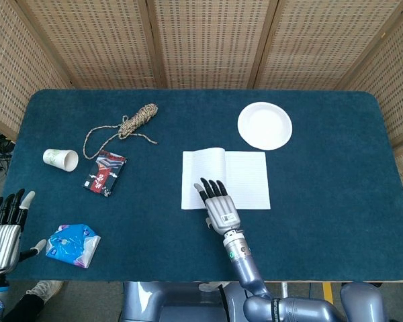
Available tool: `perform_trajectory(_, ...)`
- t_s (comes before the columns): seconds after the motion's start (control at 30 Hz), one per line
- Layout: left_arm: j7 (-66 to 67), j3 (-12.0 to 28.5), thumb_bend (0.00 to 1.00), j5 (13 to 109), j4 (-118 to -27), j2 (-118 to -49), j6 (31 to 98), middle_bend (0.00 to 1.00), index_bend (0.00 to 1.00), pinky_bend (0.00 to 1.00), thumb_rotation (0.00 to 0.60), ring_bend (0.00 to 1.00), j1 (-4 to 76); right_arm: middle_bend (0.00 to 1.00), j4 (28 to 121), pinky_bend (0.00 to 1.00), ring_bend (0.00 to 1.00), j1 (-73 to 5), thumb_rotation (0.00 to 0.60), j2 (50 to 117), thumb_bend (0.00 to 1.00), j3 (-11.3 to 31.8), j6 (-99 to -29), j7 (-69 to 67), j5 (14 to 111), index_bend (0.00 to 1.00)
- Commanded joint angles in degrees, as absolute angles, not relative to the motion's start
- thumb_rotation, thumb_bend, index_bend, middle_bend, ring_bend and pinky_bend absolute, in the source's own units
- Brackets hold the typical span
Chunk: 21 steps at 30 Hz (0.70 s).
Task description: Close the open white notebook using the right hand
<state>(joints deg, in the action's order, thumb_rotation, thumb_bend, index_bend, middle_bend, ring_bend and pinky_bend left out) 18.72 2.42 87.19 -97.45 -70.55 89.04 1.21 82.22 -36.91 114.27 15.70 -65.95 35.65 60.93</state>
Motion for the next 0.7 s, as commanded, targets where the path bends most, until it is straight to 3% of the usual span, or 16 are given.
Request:
perform_trajectory(0.03, 18.6, 2.5, 0.07, 87.0, -97.5, -70.5, 89.1, 0.00, 0.00, 0.00, 0.600, 0.00, 1.2, 0.00, 80.5, 0.00, 0.00, -37.6, 0.600, 115.4, 0.38, 16.1, -65.8, 34.7, 60.9, 0.00)
perform_trajectory(0.7, 18.6, 2.5, 0.07, 86.5, -98.0, -70.3, 89.5, 0.00, 0.00, 0.00, 0.600, 0.00, 1.3, 0.00, 70.8, 0.00, 0.00, -41.4, 0.600, 119.0, 0.36, 18.5, -62.8, 32.1, 59.1, 0.00)
